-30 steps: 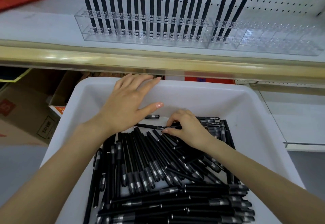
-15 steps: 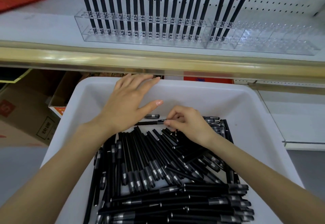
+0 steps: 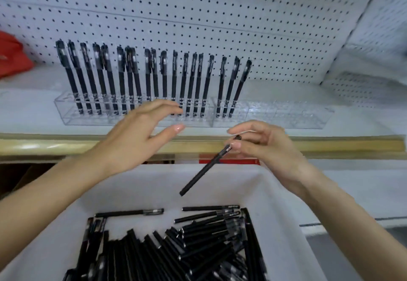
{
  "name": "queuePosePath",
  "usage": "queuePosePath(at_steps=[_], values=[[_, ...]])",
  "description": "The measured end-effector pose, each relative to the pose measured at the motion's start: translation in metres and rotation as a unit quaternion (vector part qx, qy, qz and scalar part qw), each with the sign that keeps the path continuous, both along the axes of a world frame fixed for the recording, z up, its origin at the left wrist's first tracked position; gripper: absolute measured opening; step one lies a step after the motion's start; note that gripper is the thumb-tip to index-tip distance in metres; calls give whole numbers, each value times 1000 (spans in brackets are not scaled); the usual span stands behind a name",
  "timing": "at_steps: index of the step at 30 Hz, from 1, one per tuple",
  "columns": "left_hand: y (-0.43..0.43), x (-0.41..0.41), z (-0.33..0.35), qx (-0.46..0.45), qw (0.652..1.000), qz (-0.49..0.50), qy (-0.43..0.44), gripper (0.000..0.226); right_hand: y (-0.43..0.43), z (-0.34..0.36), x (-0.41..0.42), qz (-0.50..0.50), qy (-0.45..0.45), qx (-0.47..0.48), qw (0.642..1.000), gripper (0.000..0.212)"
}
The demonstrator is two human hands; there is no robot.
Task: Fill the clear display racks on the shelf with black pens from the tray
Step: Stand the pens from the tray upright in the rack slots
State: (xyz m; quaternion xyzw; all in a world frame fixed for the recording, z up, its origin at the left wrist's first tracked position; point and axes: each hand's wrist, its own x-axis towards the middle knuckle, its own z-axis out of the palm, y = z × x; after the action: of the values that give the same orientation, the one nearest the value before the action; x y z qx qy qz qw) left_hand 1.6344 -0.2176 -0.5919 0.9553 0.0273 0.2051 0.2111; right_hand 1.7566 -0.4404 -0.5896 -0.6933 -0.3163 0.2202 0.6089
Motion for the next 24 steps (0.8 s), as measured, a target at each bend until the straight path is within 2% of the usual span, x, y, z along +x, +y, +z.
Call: queuePosePath(at_steps=[5,9,12,18,24], values=[[-30,47,14,95,993,-35,56,64,-20,53,50,-107,-11,72,992,21],[-51,73,12,166,984,-13,68,67,-28,90,82,-161,-52,125,978,14],[-57,83,8,168,982,3,84,72,-24,109,100,-171,-88,139,972,12],[-51,87,1,183,975,-9,122,80,3,117,122,-169,-159,92,968,11],[-49,88,7,161,977,-26,139,93,26,110,131,-150,-159,38,975,11]])
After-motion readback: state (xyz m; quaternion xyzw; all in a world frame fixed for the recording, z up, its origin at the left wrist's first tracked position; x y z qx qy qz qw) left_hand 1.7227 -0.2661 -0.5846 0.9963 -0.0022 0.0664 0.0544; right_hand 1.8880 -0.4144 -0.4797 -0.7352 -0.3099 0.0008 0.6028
